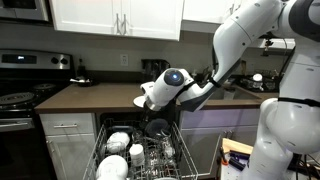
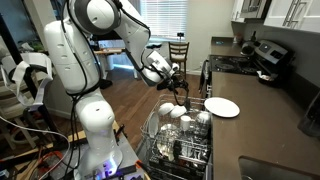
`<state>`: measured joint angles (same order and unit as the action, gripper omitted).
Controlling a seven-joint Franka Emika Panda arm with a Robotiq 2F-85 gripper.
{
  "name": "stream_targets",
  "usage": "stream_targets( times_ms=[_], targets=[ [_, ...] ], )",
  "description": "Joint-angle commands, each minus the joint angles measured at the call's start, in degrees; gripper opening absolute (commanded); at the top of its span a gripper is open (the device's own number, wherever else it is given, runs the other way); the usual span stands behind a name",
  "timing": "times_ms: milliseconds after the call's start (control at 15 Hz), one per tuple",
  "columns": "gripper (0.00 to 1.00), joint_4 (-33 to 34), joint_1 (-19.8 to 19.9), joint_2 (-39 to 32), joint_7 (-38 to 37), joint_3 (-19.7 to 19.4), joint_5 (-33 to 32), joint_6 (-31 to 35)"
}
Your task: Put a plate from the dishwasher on the counter
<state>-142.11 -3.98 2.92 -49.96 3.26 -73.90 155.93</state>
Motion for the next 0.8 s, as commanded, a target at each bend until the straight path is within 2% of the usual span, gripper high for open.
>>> stream_targets(
  times_ms=[0,200,400,733],
  targets=[
    [1.00,0.75,0.67,-1.23,-1.33,-1.05,2.25,4.51],
    [1.00,0.33,0.85,-1.83,-0.43,-2.70,6.49,9.86],
    [1.00,-0.38,0.75,-2.92,1.92,-4.33,13.35,13.37],
    [1.00,-2.65,0.56,-4.97,10.77,-5.01,31.53,15.96]
  ],
)
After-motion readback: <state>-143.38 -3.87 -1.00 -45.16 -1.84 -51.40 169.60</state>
